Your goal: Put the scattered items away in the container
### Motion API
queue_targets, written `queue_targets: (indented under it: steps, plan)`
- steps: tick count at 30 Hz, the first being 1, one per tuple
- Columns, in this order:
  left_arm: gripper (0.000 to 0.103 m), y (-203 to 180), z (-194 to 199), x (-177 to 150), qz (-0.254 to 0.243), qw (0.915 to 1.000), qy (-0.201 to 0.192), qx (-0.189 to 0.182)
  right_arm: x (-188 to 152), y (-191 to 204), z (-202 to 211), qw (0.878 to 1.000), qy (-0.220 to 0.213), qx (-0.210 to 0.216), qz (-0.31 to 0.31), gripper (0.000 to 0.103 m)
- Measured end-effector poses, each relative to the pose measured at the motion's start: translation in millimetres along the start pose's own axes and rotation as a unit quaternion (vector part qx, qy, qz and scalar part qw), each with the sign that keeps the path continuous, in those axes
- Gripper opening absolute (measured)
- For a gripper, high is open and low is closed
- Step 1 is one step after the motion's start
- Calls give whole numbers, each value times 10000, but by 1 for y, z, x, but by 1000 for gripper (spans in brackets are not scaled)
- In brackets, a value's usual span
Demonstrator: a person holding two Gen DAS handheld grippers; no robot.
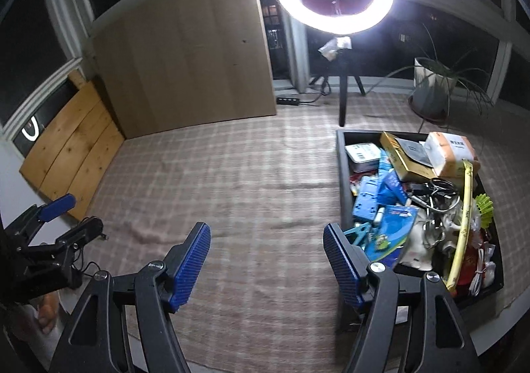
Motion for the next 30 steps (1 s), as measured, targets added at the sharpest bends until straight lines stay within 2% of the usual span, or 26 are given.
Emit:
queue_targets:
  steps: [4,12,16,30]
  plan:
    - [92,23,15,-8,23,9996,-94,283,-4,18,5,9997,-130,-127,150,69]
    - [92,45,20,-24,101,9993,-7,356,-4,44,12,9955,-473,-589,580,72]
    - [92,50,22,-27,52,9994,15,340,-1,56,16,9941,-635,-635,614,78]
    - [92,59,28,-30,103,9991,-6,410,-6,70,12,9936,-654,-658,647,79]
Point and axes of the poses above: each gripper's, at about its wrist camera, not at the fingertips, and z roughly against the way its jaws point, y to its left, x to its top, the point moved 10 cm from there along -z, roughly the way its jaws point, and after that the axes turned 7 degrees about -y, right-handed, at the moved point
